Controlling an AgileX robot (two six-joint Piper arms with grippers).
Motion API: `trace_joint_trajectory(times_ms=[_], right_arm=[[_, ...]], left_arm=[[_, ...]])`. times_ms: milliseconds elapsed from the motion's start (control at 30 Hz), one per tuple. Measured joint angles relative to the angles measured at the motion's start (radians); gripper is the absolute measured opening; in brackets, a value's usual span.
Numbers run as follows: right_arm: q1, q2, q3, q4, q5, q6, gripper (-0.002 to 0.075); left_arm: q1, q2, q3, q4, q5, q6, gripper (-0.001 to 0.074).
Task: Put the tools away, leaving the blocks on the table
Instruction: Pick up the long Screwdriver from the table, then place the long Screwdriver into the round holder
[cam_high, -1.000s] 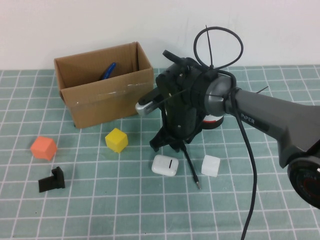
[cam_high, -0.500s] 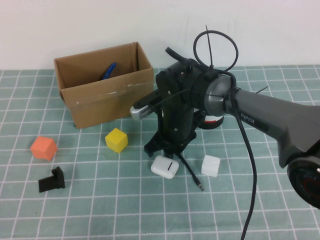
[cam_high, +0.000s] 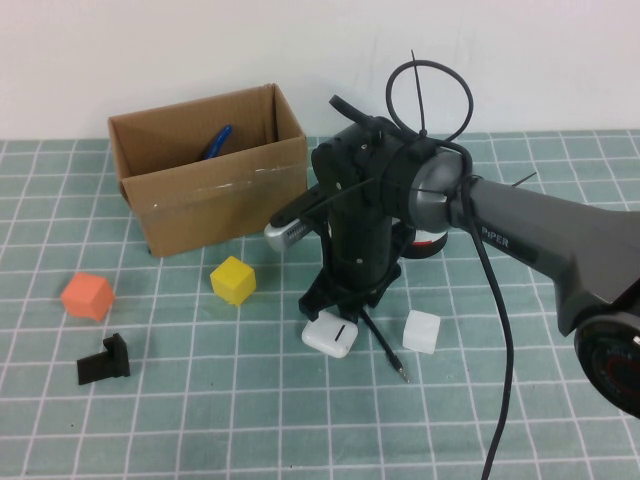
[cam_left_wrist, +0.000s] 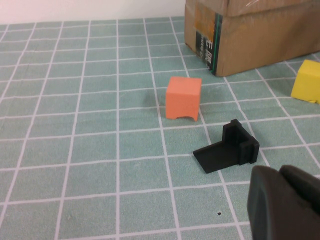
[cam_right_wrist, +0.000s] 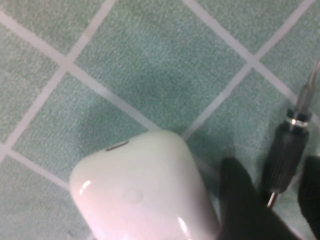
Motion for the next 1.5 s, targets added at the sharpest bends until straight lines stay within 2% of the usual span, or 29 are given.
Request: trace_joint_trajectory(times_ms=[233,400,500,733,1200,1500], right_arm=[[0.0,0.021,0.0,0.044,-0.016,0.0,0.0221],[0.0,0.021,0.0,0.055,-0.016,0.0,0.0063],[0.0,0.021,0.0,0.055,-0.012,0.0,-0.0005],[0.0,0.001,0.0,0.026,0.024,0.025,-0.0009],[0.0,-0.24,0.0,-0.005,0.03,0.077,-0.0008],[0.0,-0.41,0.0,-0.148,0.013,0.12,-0.0009]], left_arm=[[0.0,0.0,0.0,0.0,0.0,0.0,0.0],[0.0,0.0,0.0,0.0,0.0,0.0,0.0],[0.0,0.0,0.0,0.0,0.0,0.0,0.0],[0.0,0.0,0.0,0.0,0.0,0.0,0.0],[0.0,0.0,0.0,0.0,0.0,0.0,0.0],[0.0,0.0,0.0,0.0,0.0,0.0,0.0]])
